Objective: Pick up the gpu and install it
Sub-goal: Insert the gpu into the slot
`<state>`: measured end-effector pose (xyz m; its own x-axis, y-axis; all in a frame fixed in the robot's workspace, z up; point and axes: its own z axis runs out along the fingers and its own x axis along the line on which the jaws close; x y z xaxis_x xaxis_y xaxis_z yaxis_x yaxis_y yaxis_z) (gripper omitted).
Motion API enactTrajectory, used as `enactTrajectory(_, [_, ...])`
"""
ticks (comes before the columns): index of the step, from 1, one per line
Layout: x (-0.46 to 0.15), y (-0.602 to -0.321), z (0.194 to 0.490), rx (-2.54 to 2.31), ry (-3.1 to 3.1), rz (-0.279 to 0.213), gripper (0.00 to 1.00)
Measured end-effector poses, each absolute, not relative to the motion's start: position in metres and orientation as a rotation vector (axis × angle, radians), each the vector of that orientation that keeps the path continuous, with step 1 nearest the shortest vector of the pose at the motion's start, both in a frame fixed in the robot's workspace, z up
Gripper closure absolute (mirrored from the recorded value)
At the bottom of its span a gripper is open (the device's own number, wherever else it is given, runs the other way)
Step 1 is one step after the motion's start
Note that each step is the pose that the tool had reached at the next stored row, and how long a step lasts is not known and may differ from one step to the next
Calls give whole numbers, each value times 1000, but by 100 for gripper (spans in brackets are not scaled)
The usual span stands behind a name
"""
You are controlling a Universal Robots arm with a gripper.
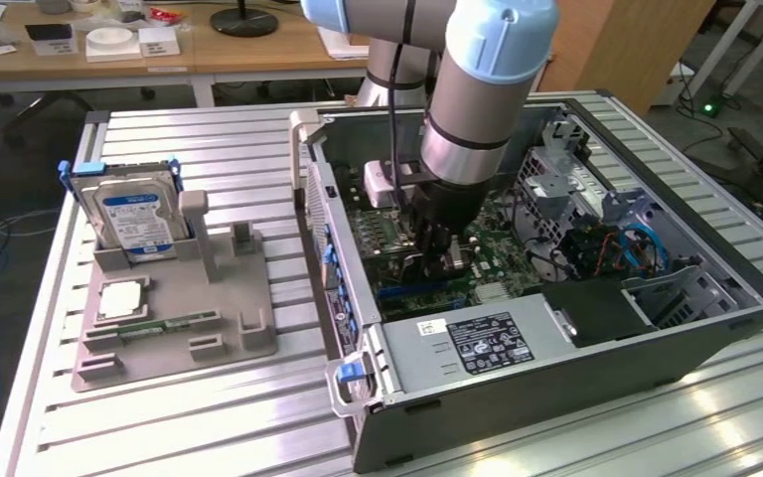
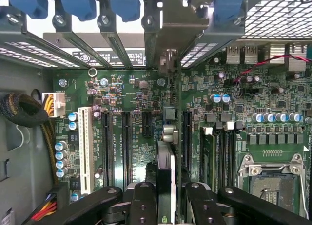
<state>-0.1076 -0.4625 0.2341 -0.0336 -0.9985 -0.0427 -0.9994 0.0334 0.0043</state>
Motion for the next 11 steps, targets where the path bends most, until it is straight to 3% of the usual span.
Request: enactTrajectory(11, [-108, -462, 233, -2164, 2238, 51, 73])
